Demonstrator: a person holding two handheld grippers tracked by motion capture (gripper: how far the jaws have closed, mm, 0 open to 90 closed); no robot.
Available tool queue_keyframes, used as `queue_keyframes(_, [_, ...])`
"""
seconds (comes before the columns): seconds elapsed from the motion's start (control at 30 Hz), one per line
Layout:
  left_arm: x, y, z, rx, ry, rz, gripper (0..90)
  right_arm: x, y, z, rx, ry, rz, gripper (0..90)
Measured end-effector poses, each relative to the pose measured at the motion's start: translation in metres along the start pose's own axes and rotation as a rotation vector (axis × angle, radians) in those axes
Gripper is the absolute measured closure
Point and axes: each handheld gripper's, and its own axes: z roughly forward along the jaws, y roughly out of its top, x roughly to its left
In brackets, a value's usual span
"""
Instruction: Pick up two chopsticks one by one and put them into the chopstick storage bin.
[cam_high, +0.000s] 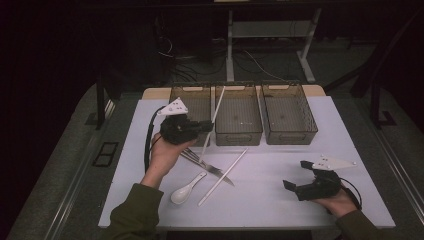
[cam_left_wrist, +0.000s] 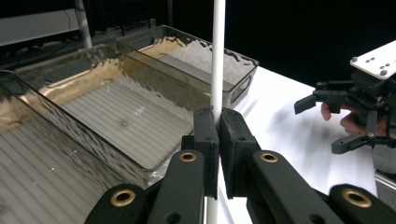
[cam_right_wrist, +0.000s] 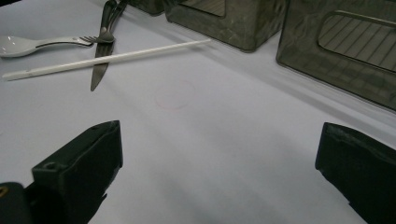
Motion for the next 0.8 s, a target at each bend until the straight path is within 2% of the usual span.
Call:
queue_keyframes(0.13, [0.006,0.009,-0.004,0.008,0.012,0.015,85.2,-0.004,-0.002,-0.004,-0.019,0.01,0.002,0.6])
queue_keyframes(0.3, [0.013,0.017,-0.007,0.018,0.039,0.041,85.2,-0.002,-0.003,-0.004,-0.013,0.015,-0.009,0.6])
queue_keyframes(0.5, [0.027,0.03,-0.011,0.024,0.079,0.072,85.2,-0.003,-0.002,-0.004,-0.019,0.01,-0.001,0.6])
queue_keyframes(0.67, [0.041,0.039,-0.014,0.025,0.11,0.071,85.1,-0.003,-0.001,-0.005,-0.023,0.008,-0.001,0.6])
queue_keyframes(0.8, [0.055,0.043,-0.015,0.021,0.133,0.05,85.1,-0.003,-0.001,-0.005,-0.023,0.007,-0.002,0.6])
